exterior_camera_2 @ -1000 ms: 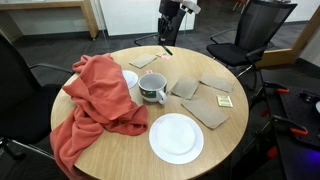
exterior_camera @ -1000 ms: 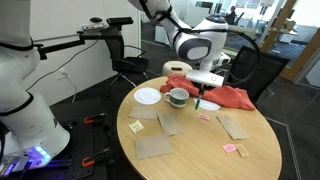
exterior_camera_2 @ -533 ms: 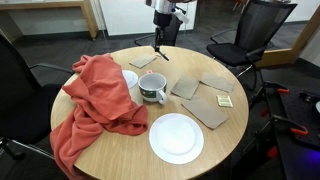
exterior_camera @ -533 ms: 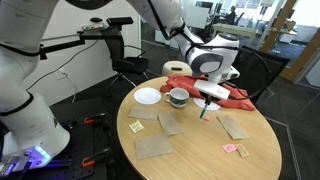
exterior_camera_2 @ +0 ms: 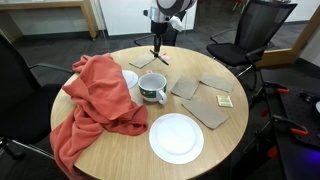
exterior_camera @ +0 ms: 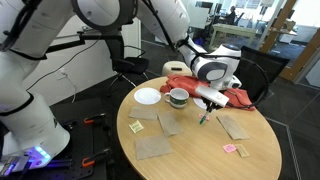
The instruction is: Remove the pen from the white mug
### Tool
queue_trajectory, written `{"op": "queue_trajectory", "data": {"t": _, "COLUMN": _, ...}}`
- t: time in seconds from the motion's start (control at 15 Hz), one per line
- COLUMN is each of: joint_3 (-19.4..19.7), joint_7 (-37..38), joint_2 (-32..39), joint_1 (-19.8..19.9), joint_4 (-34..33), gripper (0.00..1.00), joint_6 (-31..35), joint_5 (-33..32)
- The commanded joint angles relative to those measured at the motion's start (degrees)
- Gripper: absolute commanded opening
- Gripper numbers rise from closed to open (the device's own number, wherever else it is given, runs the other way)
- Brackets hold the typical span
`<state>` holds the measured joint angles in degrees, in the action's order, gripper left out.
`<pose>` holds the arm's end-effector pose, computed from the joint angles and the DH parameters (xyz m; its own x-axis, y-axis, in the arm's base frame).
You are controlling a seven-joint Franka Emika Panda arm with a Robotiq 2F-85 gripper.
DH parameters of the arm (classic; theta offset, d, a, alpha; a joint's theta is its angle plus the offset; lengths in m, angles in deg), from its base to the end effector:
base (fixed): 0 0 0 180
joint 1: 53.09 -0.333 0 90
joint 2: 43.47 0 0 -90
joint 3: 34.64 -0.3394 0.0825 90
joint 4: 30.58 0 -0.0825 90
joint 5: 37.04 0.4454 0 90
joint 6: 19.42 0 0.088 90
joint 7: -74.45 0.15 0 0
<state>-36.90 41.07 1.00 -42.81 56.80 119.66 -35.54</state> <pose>0.7816 -0.1130 0.1444 0.9081 0.3978 0.1307 0.3975 -0.9171 0.0297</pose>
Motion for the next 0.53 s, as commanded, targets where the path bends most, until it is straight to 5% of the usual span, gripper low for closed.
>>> {"op": "queue_trajectory", "data": {"t": 0.0, "joint_3": 2.00, "joint_7": 6.72, "joint_2": 2.78, "joint_1": -1.86, "joint_4": -5.15, "gripper": 0.03, "joint_6": -5.47, "joint_5": -3.48}}
{"op": "queue_trajectory", "data": {"t": 0.47, "joint_3": 3.91, "joint_7": 15.02, "joint_2": 6.81, "joint_1": -3.37, "joint_4": -10.30, "gripper": 0.03, "joint_6": -11.52, "joint_5": -6.60}}
